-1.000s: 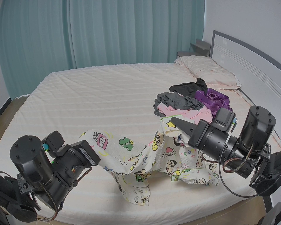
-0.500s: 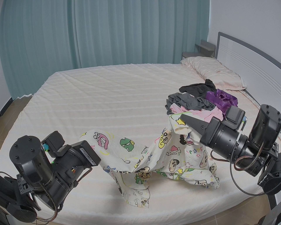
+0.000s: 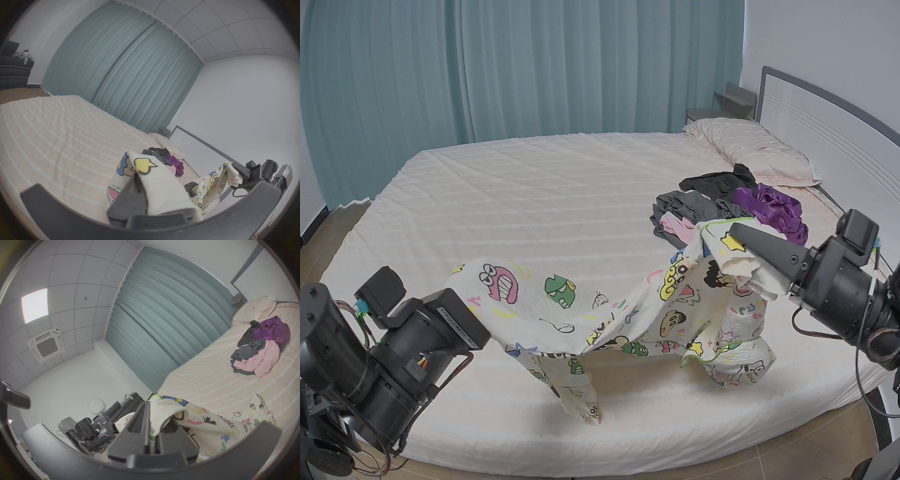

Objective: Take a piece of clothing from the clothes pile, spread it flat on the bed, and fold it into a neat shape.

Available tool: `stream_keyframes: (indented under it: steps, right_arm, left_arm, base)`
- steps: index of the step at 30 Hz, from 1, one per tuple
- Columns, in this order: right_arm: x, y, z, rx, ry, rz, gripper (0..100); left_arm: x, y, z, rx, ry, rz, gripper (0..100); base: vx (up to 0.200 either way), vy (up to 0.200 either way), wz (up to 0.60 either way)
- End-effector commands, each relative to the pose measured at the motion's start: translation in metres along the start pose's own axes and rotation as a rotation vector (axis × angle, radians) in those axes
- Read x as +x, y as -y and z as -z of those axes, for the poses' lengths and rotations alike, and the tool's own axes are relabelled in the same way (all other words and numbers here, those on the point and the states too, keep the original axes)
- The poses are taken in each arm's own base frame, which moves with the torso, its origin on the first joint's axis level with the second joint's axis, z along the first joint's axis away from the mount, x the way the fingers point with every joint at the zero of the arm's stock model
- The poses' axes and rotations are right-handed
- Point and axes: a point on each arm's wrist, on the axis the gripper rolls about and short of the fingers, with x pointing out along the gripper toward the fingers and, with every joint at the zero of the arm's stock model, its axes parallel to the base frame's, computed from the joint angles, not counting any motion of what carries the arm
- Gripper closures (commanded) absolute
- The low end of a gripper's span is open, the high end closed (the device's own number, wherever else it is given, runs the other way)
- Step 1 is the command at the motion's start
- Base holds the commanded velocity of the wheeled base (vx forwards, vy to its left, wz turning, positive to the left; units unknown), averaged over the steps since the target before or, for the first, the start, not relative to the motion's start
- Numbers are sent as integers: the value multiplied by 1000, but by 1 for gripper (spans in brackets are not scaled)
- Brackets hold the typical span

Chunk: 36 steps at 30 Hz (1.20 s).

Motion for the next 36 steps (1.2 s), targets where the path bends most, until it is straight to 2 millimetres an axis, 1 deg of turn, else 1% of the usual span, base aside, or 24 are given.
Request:
stream_keyframes:
  steps: [1, 4, 5, 7, 8, 11, 12, 13, 14, 17, 20, 21, 22, 24, 26, 28, 29, 30, 31, 32, 33, 34, 36]
  right_arm:
    - [-27, -19, -21, -20, 80, -96, 100]
    - [-38, -28, -30, -59, 117, -138, 100]
    - [-38, -29, -31, -62, 119, -141, 100]
    - [-49, -37, -40, -97, 138, -188, 100]
    - [-49, -39, -44, -103, 142, -185, 100]
    - [-42, -40, -62, -126, 162, -130, 100]
    - [-40, -40, -67, -130, 170, -121, 100]
    - [-40, -40, -67, -130, 170, -121, 100]
    - [-28, -42, -83, -143, 204, -104, 100]
    - [-10, -40, -98, -156, 222, -71, 100]
    - [15, -25, -103, -153, 197, -3, 100]
    - [19, -21, -103, -152, 191, 10, 100]
    - [34, -4, -101, -151, 174, 55, 100]
    - [48, 13, -98, -152, 157, 96, 100]
    - [66, 33, -94, -149, 138, 138, 100]
    - [78, 48, -92, -147, 135, 167, 100]
    - [79, 49, -92, -147, 136, 170, 100]
    - [89, 58, -93, -149, 148, 176, 100]
    - [96, 64, -93, -151, 157, 183, 100]
    - [100, 69, -94, -151, 163, 194, 100]
    - [100, 69, -94, -151, 163, 194, 100]
    - [110, 77, -95, -152, 183, 221, 100]
    - [116, 82, -95, -152, 191, 234, 100]
  left_arm:
    - [-20, 7, -27, -28, 89, 71, 100]
    - [-29, 8, -38, -9, 128, 94, 100]
    - [-29, 8, -38, -8, 129, 94, 100]
    - [-36, 9, -49, 19, 164, 104, 100]
    - [-36, 9, -52, 31, 171, 101, 100]
    - [-32, 13, -60, 55, 169, 82, 100]
    - [-31, 13, -62, 59, 169, 75, 100]
    - [-31, 13, -62, 59, 169, 75, 100]
    - [-22, 13, -68, 81, 163, 28, 100]
    - [-7, 10, -76, 112, 149, -54, 100]
    - [10, 7, -75, 131, 121, -115, 100]
    - [13, 6, -73, 131, 114, -123, 100]
    - [25, 2, -69, 127, 100, -158, 100]
    - [39, -4, -64, 129, 86, -202, 100]
    - [61, -14, -58, 138, 70, -259, 100]
    - [79, -23, -56, 140, 64, -298, 100]
    - [80, -24, -56, 139, 64, -302, 100]
    - [92, -29, -52, 135, 56, -320, 100]
    - [99, -31, -50, 130, 50, -328, 100]
    - [104, -33, -48, 129, 43, -332, 100]
    - [104, -33, -48, 129, 43, -332, 100]
    - [113, -37, -44, 128, 30, -339, 100]
    - [121, -40, -40, 131, 20, -350, 100]
  base:
    - [-200, 0, 0]
    - [-200, 0, 0]
    - [-200, 0, 0]
    - [-200, 0, 0]
    - [-200, 0, 0]
    - [-67, 0, 0]
    - [0, 0, 0]
    - [0, 0, 0]
    - [0, 0, 0]
    - [0, 0, 0]
    - [0, 0, 0]
    - [0, 0, 0]
    - [0, 0, 0]
    - [0, 0, 0]
    - [0, 0, 0]
    - [100, 0, 0]
    - [200, 0, 0]
    - [200, 0, 0]
    - [200, 0, 0]
    - [200, 0, 0]
    - [200, 0, 0]
    - [200, 0, 0]
    - [200, 0, 0]
